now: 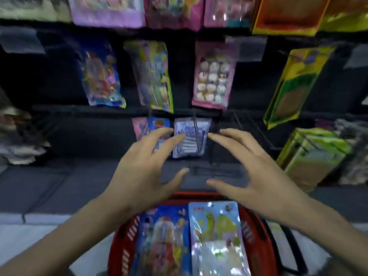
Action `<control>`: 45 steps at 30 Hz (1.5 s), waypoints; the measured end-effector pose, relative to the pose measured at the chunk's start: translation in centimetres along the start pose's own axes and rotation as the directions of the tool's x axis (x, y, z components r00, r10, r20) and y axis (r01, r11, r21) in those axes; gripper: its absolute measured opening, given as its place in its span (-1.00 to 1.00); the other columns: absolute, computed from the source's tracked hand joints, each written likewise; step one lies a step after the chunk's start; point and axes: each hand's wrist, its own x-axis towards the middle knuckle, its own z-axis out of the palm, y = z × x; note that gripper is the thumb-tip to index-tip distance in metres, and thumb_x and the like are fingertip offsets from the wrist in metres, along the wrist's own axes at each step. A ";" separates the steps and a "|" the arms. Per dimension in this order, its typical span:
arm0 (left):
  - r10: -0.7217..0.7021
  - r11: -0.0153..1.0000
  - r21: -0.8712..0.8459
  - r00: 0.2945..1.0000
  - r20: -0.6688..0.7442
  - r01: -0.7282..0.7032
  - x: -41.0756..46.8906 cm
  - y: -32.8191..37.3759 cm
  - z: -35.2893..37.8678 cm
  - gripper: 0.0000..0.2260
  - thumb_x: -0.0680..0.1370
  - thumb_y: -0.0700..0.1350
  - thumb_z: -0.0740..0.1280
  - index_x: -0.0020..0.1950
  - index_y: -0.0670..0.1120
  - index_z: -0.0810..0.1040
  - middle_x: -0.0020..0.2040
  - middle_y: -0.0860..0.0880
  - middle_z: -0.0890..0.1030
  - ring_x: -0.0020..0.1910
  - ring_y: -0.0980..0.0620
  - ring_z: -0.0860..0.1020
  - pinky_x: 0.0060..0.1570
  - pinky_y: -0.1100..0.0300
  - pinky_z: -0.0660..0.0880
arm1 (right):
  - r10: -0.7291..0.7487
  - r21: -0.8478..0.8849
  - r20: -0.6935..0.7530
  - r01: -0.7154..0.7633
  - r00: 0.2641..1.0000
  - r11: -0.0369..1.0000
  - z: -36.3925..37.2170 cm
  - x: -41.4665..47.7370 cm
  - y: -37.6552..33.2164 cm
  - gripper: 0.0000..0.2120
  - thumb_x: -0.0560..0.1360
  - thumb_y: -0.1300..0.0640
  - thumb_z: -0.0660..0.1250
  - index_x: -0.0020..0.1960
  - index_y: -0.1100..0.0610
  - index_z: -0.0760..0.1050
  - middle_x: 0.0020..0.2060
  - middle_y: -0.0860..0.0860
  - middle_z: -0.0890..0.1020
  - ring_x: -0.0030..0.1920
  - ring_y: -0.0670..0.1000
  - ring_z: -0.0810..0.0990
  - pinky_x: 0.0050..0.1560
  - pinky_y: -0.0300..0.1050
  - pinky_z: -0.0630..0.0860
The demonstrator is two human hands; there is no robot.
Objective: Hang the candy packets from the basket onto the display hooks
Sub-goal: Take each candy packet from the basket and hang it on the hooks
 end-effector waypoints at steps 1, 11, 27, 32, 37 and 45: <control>-0.023 1.000 -0.020 0.999 0.049 0.024 -1.1 0.2 1.9 -0.38 0.56 0.26 0.30 0.57 0.03 0.41 0.50 -0.05 0.42 0.39 -0.09 0.51 0.33 -0.05 0.52 | 0.035 0.023 0.018 -0.036 0.999 0.999 1.3 -1.0 1.4 -0.23 0.48 -0.31 0.41 0.60 -0.30 0.18 0.49 -0.35 0.16 0.47 -0.43 0.16 0.33 -0.56 0.16; -0.072 0.997 0.008 0.907 0.416 0.076 -9.1 -0.5 16.5 -0.36 0.60 0.31 0.19 0.60 0.01 0.35 0.48 -0.06 0.44 0.34 -0.18 0.53 0.22 -0.13 0.55 | 0.551 -0.253 0.260 -0.495 0.793 0.831 14.0 -8.2 13.2 -0.31 0.58 -0.16 0.39 0.61 0.01 0.24 0.38 0.06 0.44 0.38 0.17 0.50 0.26 0.00 0.46; -0.132 0.986 0.021 0.692 0.710 0.167 -14.1 0.2 24.7 -0.38 0.63 0.18 0.30 0.64 0.05 0.23 0.50 -0.05 0.38 0.43 -0.14 0.44 0.30 -0.14 0.53 | 0.804 0.136 0.338 -0.871 0.489 0.472 21.7 -13.1 18.1 -0.29 0.18 -0.16 0.62 0.25 0.03 0.50 0.00 -0.06 0.73 -0.02 0.04 0.72 0.06 0.08 0.65; -0.208 0.945 -0.025 0.659 0.722 0.326 -13.2 0.5 24.8 -0.38 0.67 0.18 0.25 0.67 0.01 0.17 0.55 -0.02 0.38 0.51 -0.08 0.36 0.40 -0.07 0.44 | 0.810 0.202 0.229 -0.841 0.540 0.503 22.3 -13.5 17.6 -0.67 0.32 0.11 0.64 0.01 0.05 0.59 -0.12 -0.05 0.74 -0.08 0.02 0.72 -0.02 0.05 0.63; -0.336 0.778 -0.188 0.651 0.681 0.599 -12.3 0.6 24.9 -0.41 0.62 0.12 0.40 0.60 0.06 0.29 0.39 0.02 0.56 0.33 0.04 0.54 0.17 0.17 0.54 | 0.766 0.353 0.214 -0.779 0.606 0.518 21.1 -12.6 15.7 -0.63 0.41 0.22 0.61 0.00 -0.06 0.47 -0.12 -0.08 0.71 -0.13 -0.08 0.70 -0.10 0.00 0.64; -0.535 0.155 -0.495 0.494 0.686 0.855 -9.4 1.2 22.7 -0.32 0.46 0.11 0.57 0.47 0.01 0.35 0.15 0.05 0.58 0.07 0.10 0.63 0.02 0.15 0.61 | 0.661 0.713 0.162 -0.550 0.733 0.435 17.3 -9.7 13.0 -0.81 0.53 0.33 0.48 0.01 0.12 0.53 -0.12 -0.03 0.79 -0.17 -0.01 0.74 -0.16 -0.05 0.65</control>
